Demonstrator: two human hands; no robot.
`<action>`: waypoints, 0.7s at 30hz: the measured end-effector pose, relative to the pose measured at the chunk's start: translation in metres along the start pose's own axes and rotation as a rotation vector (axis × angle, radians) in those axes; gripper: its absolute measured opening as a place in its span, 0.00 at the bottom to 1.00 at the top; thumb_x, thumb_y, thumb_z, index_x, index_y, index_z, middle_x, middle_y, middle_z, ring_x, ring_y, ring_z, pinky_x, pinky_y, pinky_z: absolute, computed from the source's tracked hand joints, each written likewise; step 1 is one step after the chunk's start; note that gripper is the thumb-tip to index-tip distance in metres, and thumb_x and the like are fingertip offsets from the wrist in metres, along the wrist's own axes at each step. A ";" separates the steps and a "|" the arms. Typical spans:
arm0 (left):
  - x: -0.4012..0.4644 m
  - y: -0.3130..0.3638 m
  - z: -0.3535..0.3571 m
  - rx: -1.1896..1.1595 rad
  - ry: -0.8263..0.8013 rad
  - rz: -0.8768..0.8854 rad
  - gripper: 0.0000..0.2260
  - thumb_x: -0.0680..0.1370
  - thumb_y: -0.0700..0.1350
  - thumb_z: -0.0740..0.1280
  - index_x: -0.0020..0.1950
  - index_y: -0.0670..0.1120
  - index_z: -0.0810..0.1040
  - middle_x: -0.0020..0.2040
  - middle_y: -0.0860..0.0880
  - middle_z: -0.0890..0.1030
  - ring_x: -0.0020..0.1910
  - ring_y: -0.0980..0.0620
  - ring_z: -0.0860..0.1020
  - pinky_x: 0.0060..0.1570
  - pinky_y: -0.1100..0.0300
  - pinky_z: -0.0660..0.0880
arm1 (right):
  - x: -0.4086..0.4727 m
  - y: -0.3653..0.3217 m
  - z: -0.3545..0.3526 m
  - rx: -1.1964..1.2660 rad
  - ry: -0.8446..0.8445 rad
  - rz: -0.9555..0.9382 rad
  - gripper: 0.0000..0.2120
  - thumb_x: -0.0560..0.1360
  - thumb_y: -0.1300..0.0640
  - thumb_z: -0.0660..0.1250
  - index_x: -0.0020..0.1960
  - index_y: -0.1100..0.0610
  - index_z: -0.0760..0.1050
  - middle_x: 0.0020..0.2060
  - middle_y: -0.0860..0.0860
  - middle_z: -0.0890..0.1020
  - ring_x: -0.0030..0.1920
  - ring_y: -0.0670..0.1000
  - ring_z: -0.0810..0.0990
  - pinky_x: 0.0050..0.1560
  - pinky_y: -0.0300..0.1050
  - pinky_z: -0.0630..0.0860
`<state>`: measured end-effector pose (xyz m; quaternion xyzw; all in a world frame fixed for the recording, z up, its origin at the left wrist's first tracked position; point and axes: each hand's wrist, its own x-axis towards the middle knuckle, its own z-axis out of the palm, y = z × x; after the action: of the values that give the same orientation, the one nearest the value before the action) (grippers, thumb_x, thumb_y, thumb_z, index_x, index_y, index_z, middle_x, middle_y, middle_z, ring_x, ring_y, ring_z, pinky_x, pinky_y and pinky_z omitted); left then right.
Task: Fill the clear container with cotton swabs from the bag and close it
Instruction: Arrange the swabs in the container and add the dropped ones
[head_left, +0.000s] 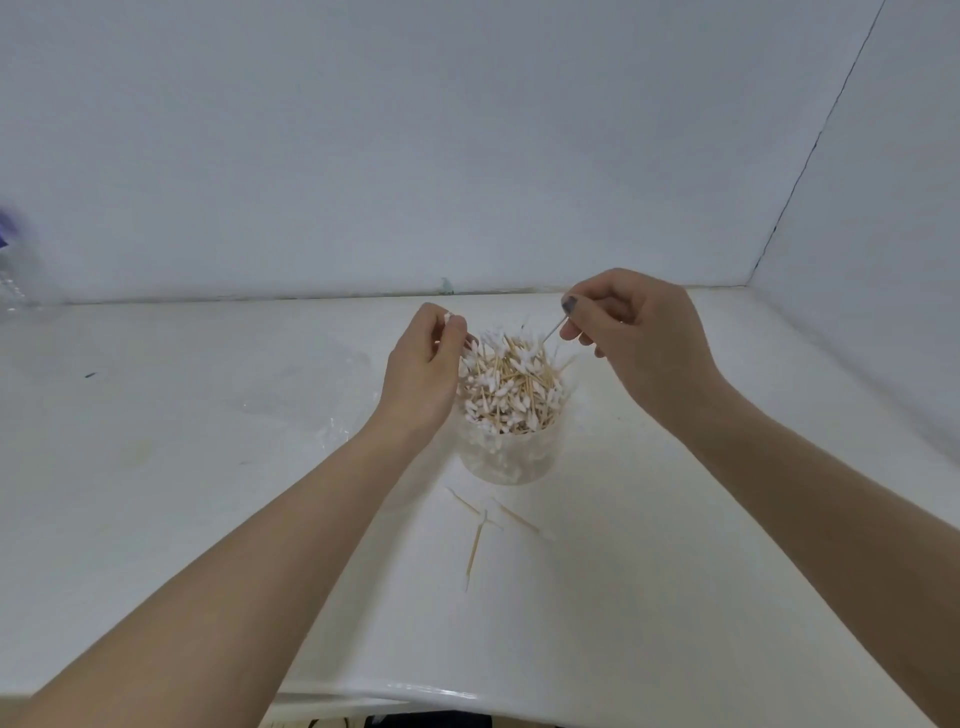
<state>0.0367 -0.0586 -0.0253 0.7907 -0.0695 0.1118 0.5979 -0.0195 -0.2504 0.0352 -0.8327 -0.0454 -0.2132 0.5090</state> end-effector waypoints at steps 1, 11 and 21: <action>0.002 0.002 0.000 0.012 0.003 0.017 0.12 0.86 0.48 0.59 0.49 0.41 0.73 0.46 0.51 0.84 0.42 0.57 0.78 0.47 0.62 0.73 | 0.001 -0.002 -0.002 0.000 -0.040 0.008 0.05 0.78 0.57 0.68 0.45 0.52 0.81 0.34 0.45 0.85 0.35 0.41 0.80 0.38 0.33 0.73; 0.009 0.008 -0.007 0.233 -0.057 0.193 0.14 0.87 0.46 0.57 0.49 0.36 0.69 0.46 0.35 0.81 0.39 0.68 0.77 0.38 0.69 0.68 | -0.009 0.011 0.018 -0.459 -0.458 -0.066 0.06 0.76 0.55 0.70 0.42 0.52 0.84 0.33 0.44 0.81 0.34 0.40 0.76 0.36 0.31 0.68; 0.005 0.008 -0.010 0.092 -0.008 0.144 0.15 0.87 0.47 0.55 0.49 0.36 0.68 0.47 0.37 0.80 0.46 0.59 0.84 0.57 0.40 0.79 | -0.020 0.026 0.010 -0.408 -0.191 -0.261 0.01 0.76 0.55 0.70 0.48 0.50 0.80 0.38 0.43 0.78 0.39 0.46 0.77 0.43 0.39 0.74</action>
<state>0.0390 -0.0506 -0.0140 0.8107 -0.1234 0.1545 0.5511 -0.0267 -0.2514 0.0019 -0.9216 -0.1563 -0.2024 0.2921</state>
